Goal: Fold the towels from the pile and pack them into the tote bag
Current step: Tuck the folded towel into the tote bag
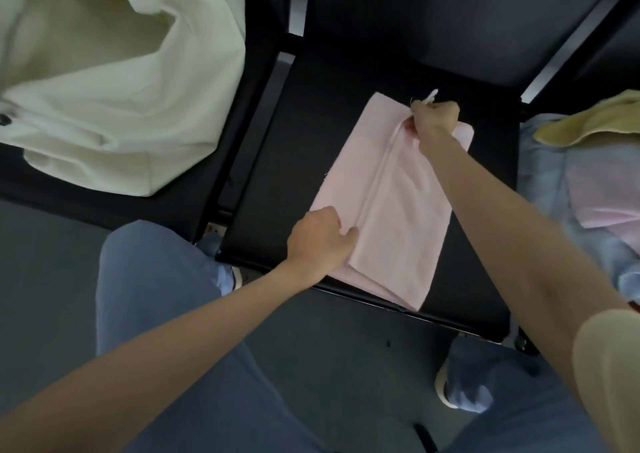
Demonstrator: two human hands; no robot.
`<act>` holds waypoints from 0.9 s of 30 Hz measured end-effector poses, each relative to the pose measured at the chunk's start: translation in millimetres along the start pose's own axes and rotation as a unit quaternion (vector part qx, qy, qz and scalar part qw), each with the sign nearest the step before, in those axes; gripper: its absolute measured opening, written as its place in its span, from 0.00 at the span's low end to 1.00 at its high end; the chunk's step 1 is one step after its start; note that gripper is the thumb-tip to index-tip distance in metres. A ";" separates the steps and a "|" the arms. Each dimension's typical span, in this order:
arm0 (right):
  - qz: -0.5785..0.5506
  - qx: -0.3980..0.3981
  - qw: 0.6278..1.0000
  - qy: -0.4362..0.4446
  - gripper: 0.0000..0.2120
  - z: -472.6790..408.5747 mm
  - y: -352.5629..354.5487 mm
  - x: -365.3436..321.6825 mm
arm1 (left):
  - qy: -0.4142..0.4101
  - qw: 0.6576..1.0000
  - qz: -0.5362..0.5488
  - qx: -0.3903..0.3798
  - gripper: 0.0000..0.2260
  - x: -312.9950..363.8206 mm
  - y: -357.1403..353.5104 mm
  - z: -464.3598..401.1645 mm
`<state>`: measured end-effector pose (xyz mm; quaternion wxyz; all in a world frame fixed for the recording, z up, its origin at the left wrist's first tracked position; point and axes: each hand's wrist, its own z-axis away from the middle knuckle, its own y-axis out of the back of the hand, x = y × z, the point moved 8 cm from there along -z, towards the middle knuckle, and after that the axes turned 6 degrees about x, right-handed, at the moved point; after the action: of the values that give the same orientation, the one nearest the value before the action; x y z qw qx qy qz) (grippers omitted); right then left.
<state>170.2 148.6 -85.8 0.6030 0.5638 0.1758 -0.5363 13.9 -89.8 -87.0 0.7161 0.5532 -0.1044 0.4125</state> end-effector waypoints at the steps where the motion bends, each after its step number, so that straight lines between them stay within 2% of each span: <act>1: 0.000 0.002 1.000 -0.003 0.08 -2.0 -0.2 1.9 | -0.003 0.999 -0.031 -0.012 0.14 1.5 -5.8 -0.2; 5: -0.013 0.000 1.000 -0.012 0.05 -4.6 0.3 5.8 | -0.042 0.992 -0.114 -0.037 0.15 12.5 -23.3 -0.5; 9: -0.030 0.000 0.999 -0.018 0.06 -7.8 1.3 9.2 | 0.001 0.992 -0.100 -0.077 0.14 11.1 -37.9 -3.5; 11: -0.031 0.015 0.999 -0.013 0.06 -10.7 7.5 9.0 | 0.033 0.993 -0.039 -0.110 0.15 11.0 -41.4 -2.2; 13: -0.014 0.042 0.999 0.023 0.11 -12.9 17.2 0.9 | 0.064 0.982 0.072 -0.162 0.16 14.8 -38.5 4.1; 15: 0.009 0.061 0.996 0.071 0.17 -10.9 21.4 -15.8 | 0.095 0.951 0.188 -0.226 0.15 19.9 -29.5 14.6; 17: 0.011 0.063 0.992 0.105 0.18 -9.9 16.4 -32.8 | 0.108 0.926 0.258 -0.254 0.15 21.2 -13.0 20.3; 20: 0.020 0.053 0.990 0.126 0.15 -7.8 -4.7 -48.0 | 0.113 0.926 0.279 -0.230 0.17 8.1 12.8 14.4; 22: 0.040 0.038 0.991 0.124 0.07 -6.3 -24.9 -47.4 | 0.127 0.936 0.255 -0.205 0.16 -7.5 22.2 6.6; 23: 0.052 0.029 0.991 0.121 0.07 -6.8 -36.2 -44.0 | 0.135 0.943 0.235 -0.195 0.14 -15.5 24.4 3.1; 25: 0.080 0.012 0.992 0.101 0.14 -5.2 -56.8 -33.1 | 0.144 0.956 0.186 -0.176 0.11 -31.0 24.0 -3.1; 27: 0.102 -0.004 0.991 0.090 0.14 -1.4 -73.2 -22.2 | 0.134 0.969 0.126 -0.165 0.12 -43.3 20.9 -8.8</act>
<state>100.8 175.2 -104.0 0.6386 0.6223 0.1732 -0.4183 -31.2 -101.6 -101.7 0.7473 0.3497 -0.1431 0.5467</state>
